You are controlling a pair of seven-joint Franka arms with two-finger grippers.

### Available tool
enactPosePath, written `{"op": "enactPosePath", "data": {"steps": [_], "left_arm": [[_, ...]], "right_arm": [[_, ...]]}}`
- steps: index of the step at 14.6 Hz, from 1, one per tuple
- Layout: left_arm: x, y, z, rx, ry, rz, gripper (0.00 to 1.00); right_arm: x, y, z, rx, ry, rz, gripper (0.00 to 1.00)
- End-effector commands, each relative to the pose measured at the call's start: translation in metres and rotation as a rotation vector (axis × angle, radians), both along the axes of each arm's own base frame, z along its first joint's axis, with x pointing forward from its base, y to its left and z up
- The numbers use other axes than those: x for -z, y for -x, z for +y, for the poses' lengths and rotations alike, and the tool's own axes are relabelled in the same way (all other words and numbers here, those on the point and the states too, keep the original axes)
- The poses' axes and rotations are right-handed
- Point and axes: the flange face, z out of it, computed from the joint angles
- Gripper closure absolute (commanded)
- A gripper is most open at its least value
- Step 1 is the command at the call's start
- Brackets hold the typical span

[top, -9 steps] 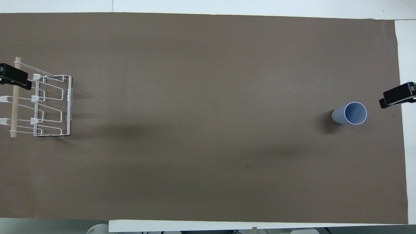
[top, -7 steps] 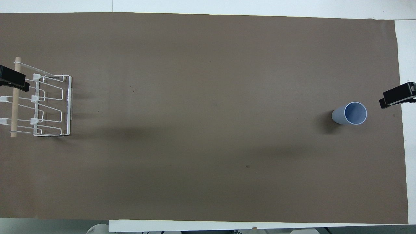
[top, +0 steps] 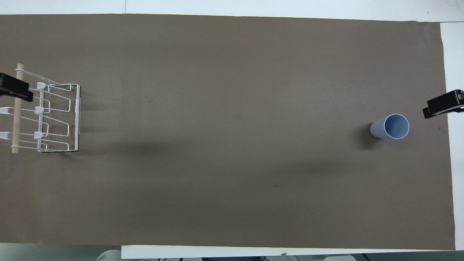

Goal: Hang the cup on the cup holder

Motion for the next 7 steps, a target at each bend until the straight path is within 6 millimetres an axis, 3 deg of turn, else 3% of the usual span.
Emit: {"op": "enactPosePath", "data": {"steps": [1,7], "left_arm": [[0.006,0.003,-0.002,0.014,-0.002,0.005,0.00],[0.005,0.002,0.006,-0.001,-0.002,-0.001,0.00]], "right_arm": [[0.032,-0.001,-0.016,-0.064,0.001,-0.028,0.00],[0.156,-0.002,-0.066,-0.146,-0.006,-0.101,0.00]]}}
